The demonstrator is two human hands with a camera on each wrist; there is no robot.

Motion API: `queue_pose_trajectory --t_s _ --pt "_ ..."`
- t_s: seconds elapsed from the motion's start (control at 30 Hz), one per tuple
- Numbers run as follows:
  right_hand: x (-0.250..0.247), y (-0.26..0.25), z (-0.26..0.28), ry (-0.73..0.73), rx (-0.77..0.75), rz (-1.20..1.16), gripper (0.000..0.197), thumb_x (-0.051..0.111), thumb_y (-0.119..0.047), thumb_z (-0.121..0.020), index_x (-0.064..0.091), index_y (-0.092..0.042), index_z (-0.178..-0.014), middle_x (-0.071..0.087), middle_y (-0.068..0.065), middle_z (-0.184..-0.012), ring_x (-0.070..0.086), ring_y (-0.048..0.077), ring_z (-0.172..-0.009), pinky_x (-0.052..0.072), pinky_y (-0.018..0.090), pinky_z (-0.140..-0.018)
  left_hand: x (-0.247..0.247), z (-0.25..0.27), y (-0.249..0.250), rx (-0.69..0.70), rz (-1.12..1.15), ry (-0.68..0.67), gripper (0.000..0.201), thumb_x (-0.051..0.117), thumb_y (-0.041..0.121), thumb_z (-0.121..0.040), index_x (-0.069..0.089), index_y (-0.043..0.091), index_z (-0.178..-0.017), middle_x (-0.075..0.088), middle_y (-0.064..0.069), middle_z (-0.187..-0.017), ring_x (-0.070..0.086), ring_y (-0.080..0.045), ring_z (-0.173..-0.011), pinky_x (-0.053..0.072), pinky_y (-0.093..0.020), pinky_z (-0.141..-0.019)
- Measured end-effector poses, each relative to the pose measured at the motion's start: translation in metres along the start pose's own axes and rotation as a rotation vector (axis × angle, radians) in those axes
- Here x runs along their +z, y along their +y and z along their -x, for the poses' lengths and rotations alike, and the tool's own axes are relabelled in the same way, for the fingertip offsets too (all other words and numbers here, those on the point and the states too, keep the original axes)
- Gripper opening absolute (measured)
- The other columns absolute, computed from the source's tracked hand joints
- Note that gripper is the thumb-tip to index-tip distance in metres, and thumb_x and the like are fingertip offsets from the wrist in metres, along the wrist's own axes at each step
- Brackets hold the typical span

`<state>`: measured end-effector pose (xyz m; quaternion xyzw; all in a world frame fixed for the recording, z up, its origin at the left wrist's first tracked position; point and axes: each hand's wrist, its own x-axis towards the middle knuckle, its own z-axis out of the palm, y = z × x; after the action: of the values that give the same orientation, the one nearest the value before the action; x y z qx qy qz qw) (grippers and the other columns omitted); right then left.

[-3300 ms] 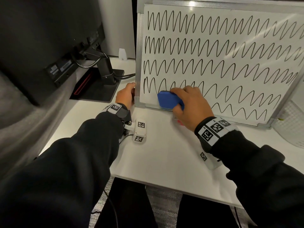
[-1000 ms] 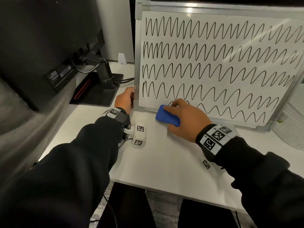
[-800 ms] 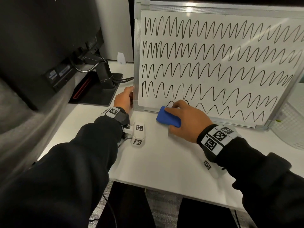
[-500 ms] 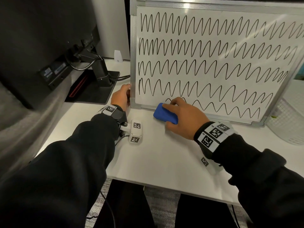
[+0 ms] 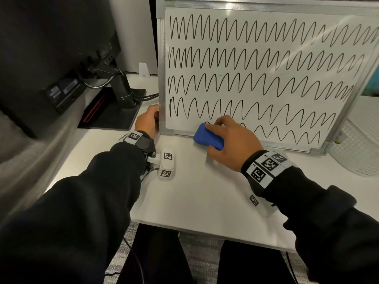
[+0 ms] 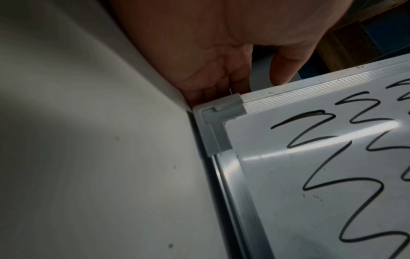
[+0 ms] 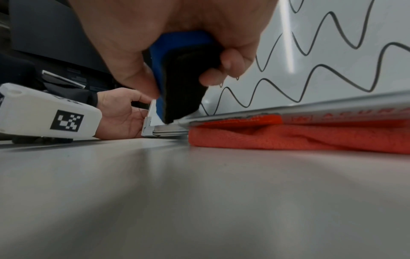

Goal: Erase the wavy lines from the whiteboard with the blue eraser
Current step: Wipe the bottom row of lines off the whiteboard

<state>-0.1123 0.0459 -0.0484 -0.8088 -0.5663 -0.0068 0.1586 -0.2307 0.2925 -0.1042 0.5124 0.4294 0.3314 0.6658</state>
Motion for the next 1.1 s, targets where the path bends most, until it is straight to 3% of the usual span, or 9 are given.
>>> queue_pose_trajectory --t_s 0.2,0.3,0.43,0.57,0.77,0.93,1.1 --pt "0.0 0.006 0.004 -0.026 0.007 0.018 0.055 0.059 -0.04 -0.082 0.051 -0.03 -0.135 0.046 -0.005 -0.127 0.056 0.019 -0.093 0.04 0.027 -0.072 0.0 0.002 0.001 0.001 0.015 0.005 0.029 0.064 0.046 -0.076 0.073 0.021 -0.063 0.072 -0.004 -0.078 0.065 -0.025 -0.088 0.048 -0.047 -0.101" --pt "-0.001 0.006 0.003 0.01 -0.001 -0.021 0.055 0.059 -0.038 -0.084 0.05 -0.027 -0.136 0.045 -0.003 -0.129 0.054 0.02 -0.095 0.044 0.029 -0.075 0.0 0.0 0.0 0.005 0.014 0.004 0.028 0.065 0.047 -0.073 0.072 0.021 -0.064 0.071 -0.005 -0.08 0.064 -0.024 -0.087 0.046 -0.048 -0.102" --pt "0.002 0.006 0.001 -0.088 -0.029 -0.014 0.055 0.058 -0.039 -0.085 0.047 -0.028 -0.139 0.042 -0.004 -0.132 0.048 0.014 -0.09 0.038 0.025 -0.074 0.0 0.001 0.001 0.003 0.024 0.006 0.029 0.064 0.046 -0.076 0.073 0.022 -0.062 0.071 -0.003 -0.078 0.064 -0.024 -0.087 0.046 -0.046 -0.101" --pt "0.001 0.008 0.0 -0.01 -0.023 -0.06 0.054 0.058 -0.037 -0.086 0.048 -0.025 -0.138 0.043 -0.002 -0.131 0.053 0.018 -0.096 0.04 0.026 -0.076 0.001 0.003 0.001 0.0 0.009 0.006 0.028 0.063 0.045 -0.078 0.074 0.022 -0.066 0.072 -0.004 -0.08 0.065 -0.024 -0.088 0.047 -0.047 -0.1" --pt "0.002 0.009 -0.002 -0.023 -0.035 -0.069 0.055 0.059 -0.035 -0.085 0.049 -0.026 -0.138 0.044 -0.003 -0.131 0.054 0.019 -0.098 0.039 0.026 -0.076 0.001 0.003 0.003 0.011 0.024 0.011 0.029 0.063 0.043 -0.079 0.074 0.024 -0.061 0.07 0.0 -0.071 0.063 -0.024 -0.084 0.049 -0.043 -0.095" --pt "0.003 0.011 -0.001 -0.057 -0.023 -0.03 0.056 0.059 -0.038 -0.084 0.048 -0.03 -0.139 0.043 -0.006 -0.131 0.055 0.018 -0.098 0.039 0.026 -0.074 0.0 0.004 0.002 0.011 0.017 0.011 0.028 0.063 0.045 -0.076 0.075 0.025 -0.061 0.071 0.0 -0.074 0.065 -0.024 -0.087 0.048 -0.045 -0.097" --pt "0.001 0.013 -0.001 0.014 -0.011 -0.053 0.057 0.059 -0.039 -0.083 0.048 -0.029 -0.139 0.044 -0.005 -0.129 0.055 0.018 -0.098 0.044 0.029 -0.075 0.001 0.006 0.003 0.004 0.032 0.012 0.026 0.065 0.044 -0.074 0.076 0.023 -0.063 0.072 -0.004 -0.081 0.065 -0.025 -0.089 0.047 -0.047 -0.1"
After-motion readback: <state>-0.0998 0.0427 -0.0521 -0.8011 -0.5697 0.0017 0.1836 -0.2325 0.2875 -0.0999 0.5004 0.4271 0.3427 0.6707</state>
